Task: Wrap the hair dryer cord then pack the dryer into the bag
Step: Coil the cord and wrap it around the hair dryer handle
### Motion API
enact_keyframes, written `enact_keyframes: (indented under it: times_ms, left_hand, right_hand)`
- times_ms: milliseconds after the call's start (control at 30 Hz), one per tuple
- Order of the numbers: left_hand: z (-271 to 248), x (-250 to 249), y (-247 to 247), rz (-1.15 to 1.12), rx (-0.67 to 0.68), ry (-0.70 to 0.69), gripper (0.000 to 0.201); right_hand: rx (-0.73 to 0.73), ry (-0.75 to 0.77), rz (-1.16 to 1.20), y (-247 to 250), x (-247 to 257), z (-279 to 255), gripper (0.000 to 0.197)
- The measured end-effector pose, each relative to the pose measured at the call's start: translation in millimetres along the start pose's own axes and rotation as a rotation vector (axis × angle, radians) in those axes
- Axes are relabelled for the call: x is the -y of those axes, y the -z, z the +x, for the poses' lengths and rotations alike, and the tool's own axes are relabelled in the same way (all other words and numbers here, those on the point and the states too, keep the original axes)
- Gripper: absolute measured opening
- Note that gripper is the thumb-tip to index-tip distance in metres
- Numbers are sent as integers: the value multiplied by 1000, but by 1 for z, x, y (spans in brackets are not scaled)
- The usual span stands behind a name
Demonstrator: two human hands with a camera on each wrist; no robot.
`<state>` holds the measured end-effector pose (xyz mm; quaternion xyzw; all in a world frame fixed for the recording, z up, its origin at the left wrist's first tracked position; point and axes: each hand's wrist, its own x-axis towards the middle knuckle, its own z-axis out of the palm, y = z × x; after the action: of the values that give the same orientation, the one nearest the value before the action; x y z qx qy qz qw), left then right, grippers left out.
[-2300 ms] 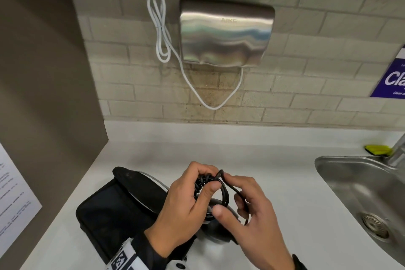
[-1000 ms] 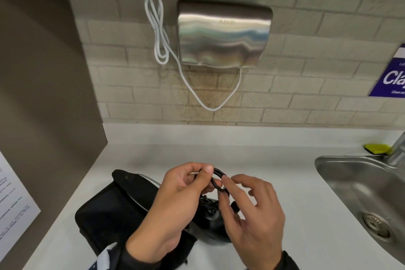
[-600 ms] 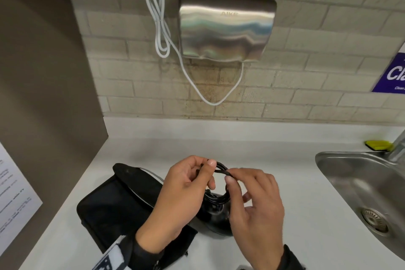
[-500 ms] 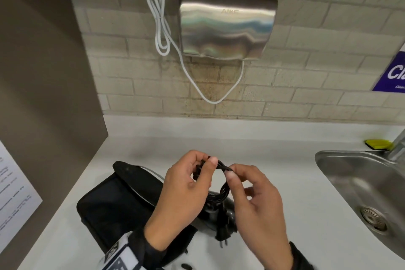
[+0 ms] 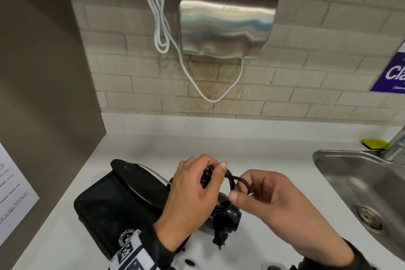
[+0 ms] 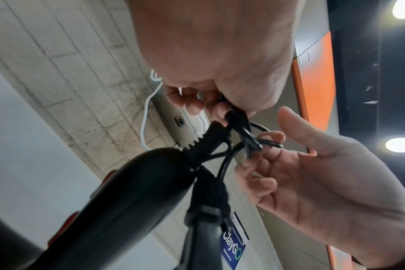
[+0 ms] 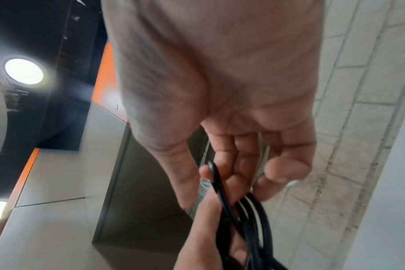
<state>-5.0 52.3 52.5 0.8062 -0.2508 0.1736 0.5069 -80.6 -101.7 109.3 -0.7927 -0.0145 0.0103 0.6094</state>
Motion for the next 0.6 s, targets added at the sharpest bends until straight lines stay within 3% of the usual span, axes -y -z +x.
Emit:
enact_keyframes:
  times_ms: [133,267,467,600]
  left_hand:
    - [-1,2,-3,1,-2,-11,34]
    - [-1,5,-4,-29,-30,11,33]
    - [1,5,-1,-34,-9,-3,25]
    - [-3,2,-4,-285,41,32,25]
  right_hand:
    - [72,6,-9,7,-6,-3,14]
    - [13,-3,197,10,-6,-2,10]
    - [-53,-50,715,-2,-11,-1,48]
    - [-76,-82,1115,-19,-15,3,47]
